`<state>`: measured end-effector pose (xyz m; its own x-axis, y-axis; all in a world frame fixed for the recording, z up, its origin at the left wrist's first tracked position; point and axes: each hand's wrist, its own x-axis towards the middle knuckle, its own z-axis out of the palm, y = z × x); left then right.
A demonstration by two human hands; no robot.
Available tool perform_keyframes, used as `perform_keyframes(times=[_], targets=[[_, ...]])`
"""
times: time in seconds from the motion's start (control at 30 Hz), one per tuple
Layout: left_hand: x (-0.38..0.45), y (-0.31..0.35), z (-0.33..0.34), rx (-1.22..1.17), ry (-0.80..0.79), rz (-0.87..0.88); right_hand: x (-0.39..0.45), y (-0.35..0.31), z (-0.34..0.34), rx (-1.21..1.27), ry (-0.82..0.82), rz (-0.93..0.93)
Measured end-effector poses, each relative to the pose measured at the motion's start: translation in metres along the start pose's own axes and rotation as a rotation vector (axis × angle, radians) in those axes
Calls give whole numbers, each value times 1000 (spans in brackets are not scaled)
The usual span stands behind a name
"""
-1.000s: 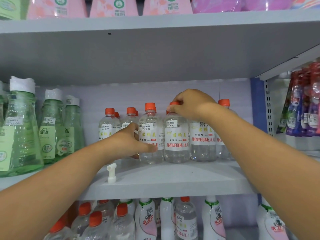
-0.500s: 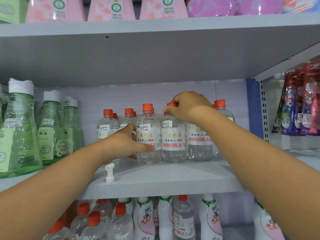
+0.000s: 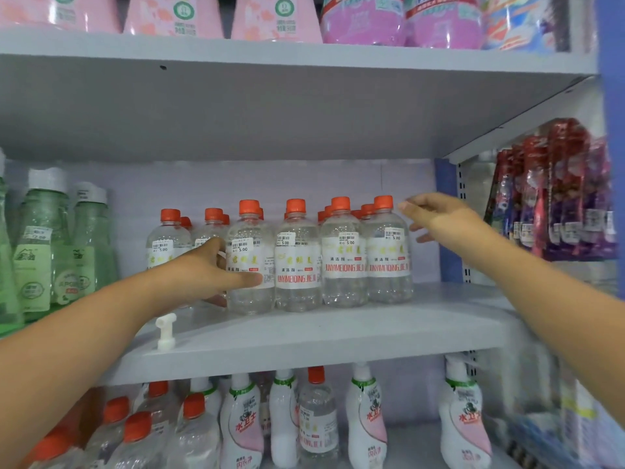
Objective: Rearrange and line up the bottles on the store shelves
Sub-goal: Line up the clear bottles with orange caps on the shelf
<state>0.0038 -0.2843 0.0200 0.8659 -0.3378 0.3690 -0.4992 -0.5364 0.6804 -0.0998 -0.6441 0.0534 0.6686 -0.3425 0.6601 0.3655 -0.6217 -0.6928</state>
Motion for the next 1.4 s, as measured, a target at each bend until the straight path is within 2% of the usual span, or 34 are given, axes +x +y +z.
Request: perform_keyframes(times=[0.2, 0.83, 1.03, 1.4], targets=[[3, -2, 1, -5, -5, -5, -14, 17, 13, -58, -195, 54], [-4, -1, 3, 9, 37, 7, -27, 12, 18, -52, -207, 89], [-7, 4, 6, 30, 65, -3, -33, 11, 18, -143, -276, 121], [-12, 7, 4, -9, 16, -68, -35, 12, 21, -222, -275, 116]])
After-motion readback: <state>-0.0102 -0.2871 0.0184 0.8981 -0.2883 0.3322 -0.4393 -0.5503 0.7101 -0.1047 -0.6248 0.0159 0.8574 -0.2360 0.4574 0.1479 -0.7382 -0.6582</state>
